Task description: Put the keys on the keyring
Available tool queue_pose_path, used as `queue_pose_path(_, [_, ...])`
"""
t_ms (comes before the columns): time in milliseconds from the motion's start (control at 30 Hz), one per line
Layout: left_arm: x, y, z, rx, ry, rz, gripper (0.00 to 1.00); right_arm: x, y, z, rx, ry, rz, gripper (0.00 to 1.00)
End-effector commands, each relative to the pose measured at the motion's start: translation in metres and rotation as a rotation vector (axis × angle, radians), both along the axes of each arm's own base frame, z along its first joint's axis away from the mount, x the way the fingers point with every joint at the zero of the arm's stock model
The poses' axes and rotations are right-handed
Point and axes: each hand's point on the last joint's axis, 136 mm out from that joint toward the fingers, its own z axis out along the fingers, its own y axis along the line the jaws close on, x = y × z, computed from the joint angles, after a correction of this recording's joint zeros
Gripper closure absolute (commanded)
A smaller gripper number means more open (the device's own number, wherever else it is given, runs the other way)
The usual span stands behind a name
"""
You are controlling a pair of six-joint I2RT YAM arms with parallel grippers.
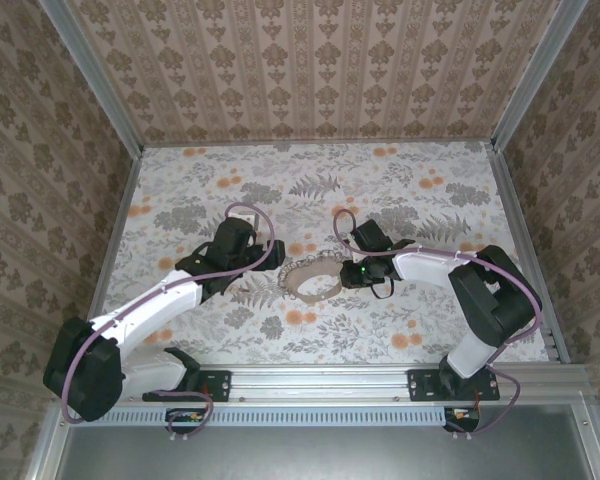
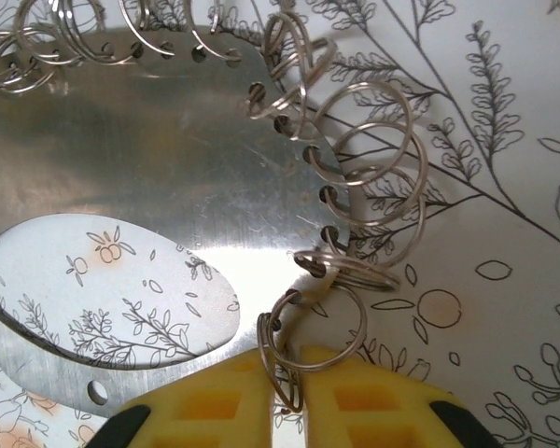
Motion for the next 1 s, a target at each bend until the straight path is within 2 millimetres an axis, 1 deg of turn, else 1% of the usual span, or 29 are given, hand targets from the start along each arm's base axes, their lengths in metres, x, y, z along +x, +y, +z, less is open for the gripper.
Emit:
queue_pose_path(0, [0.002, -0.003, -0.001, -0.008, 0.0, 0.007, 0.04, 0.001, 0.001, 0.002, -0.02, 0.0, 0.016, 0.86])
queue_pose_path(100, [0.002, -0.003, -0.001, -0.008, -0.001, 0.005, 0.04, 0.001, 0.001, 0.003, -0.022, -0.003, 0.019, 0.89])
queue_pose_path(200, [0.002, -0.004, -0.001, -0.009, -0.001, 0.002, 0.04, 0.002, 0.002, 0.004, -0.022, -0.008, 0.025, 0.89])
queue_pose_path(233, [0.002, -0.004, -0.001, -0.009, -0.001, 0.002, 0.04, 0.003, 0.001, 0.003, -0.027, -0.008, 0.024, 0.85])
queue_pose_path(267, [0.002, -0.004, -0.001, -0.009, 0.0, 0.001, 0.04, 0.003, 0.0, 0.003, -0.031, -0.01, 0.022, 0.78])
queue_pose_path(300, [0.002, -0.004, -0.001, -0.01, 0.0, 0.0, 0.04, 0.004, 0.0, 0.003, -0.035, -0.013, 0.022, 0.75])
queue_pose_path(333, [0.002, -0.004, -0.001, -0.012, 0.001, 0.0, 0.04, 0.004, -0.001, 0.003, -0.041, -0.013, 0.021, 0.74])
queue_pose_path(633, [0.001, -0.004, 0.0, -0.016, -0.004, 0.002, 0.04, 0.011, -0.001, 0.007, -0.055, -0.034, 0.024, 0.73])
queue_pose_path(967, [0.001, -0.004, 0.001, -0.019, -0.005, -0.002, 0.04, 0.012, 0.0, 0.002, -0.062, -0.022, 0.028, 0.76])
